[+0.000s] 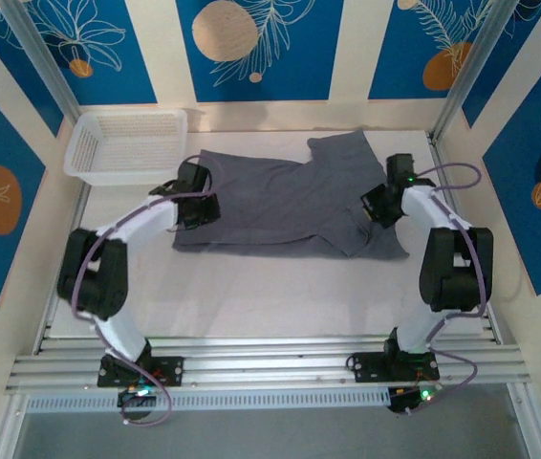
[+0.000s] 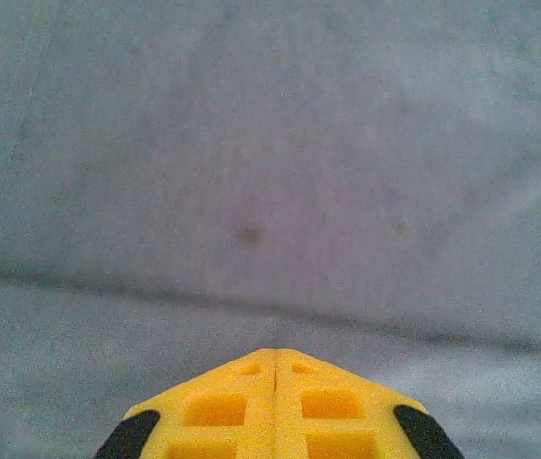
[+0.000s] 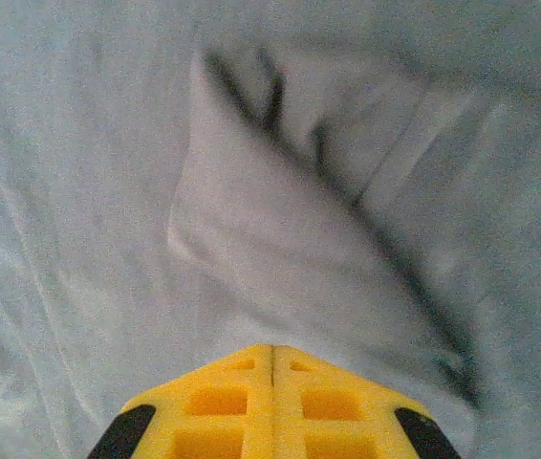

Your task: Fold the inside-out t-shirt

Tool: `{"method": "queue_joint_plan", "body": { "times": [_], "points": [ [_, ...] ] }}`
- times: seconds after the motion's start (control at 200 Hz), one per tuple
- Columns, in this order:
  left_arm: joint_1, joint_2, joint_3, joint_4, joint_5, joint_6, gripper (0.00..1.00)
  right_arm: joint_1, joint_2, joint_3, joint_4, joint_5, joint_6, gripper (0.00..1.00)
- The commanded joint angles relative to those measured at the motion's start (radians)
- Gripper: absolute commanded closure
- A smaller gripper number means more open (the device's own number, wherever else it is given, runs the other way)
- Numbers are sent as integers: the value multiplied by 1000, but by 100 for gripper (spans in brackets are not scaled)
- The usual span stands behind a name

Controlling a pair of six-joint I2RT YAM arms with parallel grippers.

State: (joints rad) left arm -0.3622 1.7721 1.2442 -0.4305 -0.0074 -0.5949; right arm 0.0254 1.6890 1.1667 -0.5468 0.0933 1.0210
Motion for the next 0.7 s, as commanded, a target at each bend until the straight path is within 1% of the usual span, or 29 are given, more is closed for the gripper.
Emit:
{"method": "queue_joint_plan", "body": {
  "times": [0.0, 0.08, 0.165, 0.22, 0.32, 0.42, 0.5, 0.62, 0.695],
  "points": [
    [-1, 114, 83, -43, -64, 9, 100, 102, 34, -64, 57, 10, -1, 100],
    [-2, 175, 88, -36, -69, 1, 100, 141, 71, -87, 63, 26, 8, 100],
    [-2, 203, 45, -33, -71, -15, 100, 156, 92, -112, 53, 17, 19, 100],
    [-3, 192, -15, -12, -60, -21, 100, 162, 87, -136, 39, 29, 12, 100],
    [-6, 125, -172, 49, -28, -45, 100, 188, 50, -162, -23, 84, -24, 99],
    [-16, 19, -355, 101, -10, -91, 100, 214, 0, -202, -83, 101, -68, 97],
    [-29, -101, -496, 113, -18, -136, 100, 220, -45, -270, -110, 110, -83, 96],
    [-55, -346, -667, 71, -51, -214, 100, 222, -156, -393, -140, 118, -67, 94],
    [-93, -514, -738, 25, -76, -269, 100, 225, -236, -465, -148, 107, -56, 92]
  ]
}}
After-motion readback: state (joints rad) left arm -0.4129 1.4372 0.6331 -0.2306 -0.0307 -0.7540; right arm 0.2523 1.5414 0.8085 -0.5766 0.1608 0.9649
